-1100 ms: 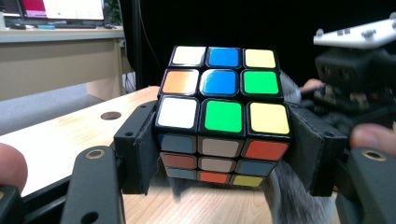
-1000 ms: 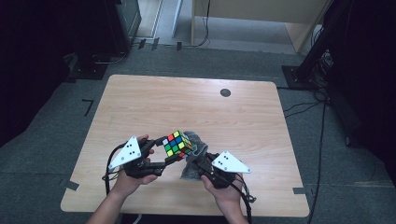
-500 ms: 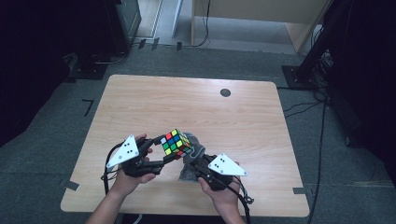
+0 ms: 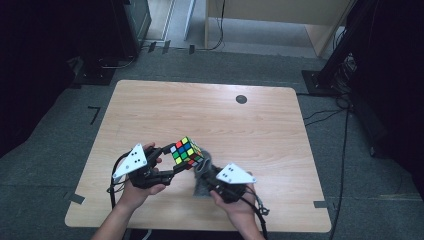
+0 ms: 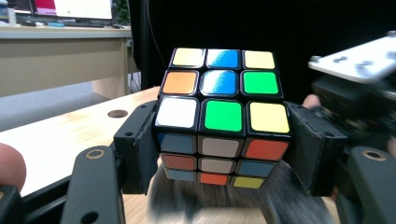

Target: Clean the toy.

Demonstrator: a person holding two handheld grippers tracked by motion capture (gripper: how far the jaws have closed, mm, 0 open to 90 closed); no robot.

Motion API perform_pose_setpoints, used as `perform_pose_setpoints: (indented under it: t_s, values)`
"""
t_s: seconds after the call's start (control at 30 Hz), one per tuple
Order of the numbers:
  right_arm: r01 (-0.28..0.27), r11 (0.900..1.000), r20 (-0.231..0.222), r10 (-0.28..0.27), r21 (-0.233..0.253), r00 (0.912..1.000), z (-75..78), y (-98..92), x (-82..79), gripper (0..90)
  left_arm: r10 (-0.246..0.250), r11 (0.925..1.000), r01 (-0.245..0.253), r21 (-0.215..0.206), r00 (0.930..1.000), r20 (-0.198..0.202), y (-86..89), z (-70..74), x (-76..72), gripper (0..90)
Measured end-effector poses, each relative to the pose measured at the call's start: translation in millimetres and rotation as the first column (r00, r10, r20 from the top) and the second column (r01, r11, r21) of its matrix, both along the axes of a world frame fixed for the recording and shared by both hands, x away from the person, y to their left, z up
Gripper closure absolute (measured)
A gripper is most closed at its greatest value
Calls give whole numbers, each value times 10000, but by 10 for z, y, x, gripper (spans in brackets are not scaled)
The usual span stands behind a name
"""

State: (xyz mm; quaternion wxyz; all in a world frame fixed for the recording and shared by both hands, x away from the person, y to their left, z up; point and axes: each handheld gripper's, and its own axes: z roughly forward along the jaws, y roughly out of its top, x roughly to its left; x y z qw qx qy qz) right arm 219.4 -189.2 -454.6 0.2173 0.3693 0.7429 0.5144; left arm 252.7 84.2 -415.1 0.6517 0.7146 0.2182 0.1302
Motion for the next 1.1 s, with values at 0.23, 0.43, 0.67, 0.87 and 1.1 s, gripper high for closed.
perform_pose_setpoints:
  t_s: [0.23, 0.43, 0.67, 0.87, 1.1]
  values:
    - [2480, 9673, -538, -2507, -524, 9666, -144, -580, 258, 674, 169, 9999, -169, -6, 9998, -79, 20, -19, 27, 339]
    - [2761, 9589, -1660, -2832, -651, 9446, -365, -837, 413, 625, 269, 9996, -269, 0, 9995, -158, 27, -33, 46, 339]
    - [3526, 9358, -596, -3516, 59, 9343, -206, -847, 355, 308, 487, 9988, -487, 1, 9984, -303, 56, -38, 73, 339]
    - [2743, 9548, 373, -2801, 1150, 9593, -4, -764, 220, 286, 628, 9980, -630, -42, 9969, -481, 50, -28, 79, 339]
    - [112, 9918, 903, -228, 1269, 9957, 75, -271, 74, 261, 476, 9976, -541, -441, 9893, -1376, -44, 3, 81, 339]
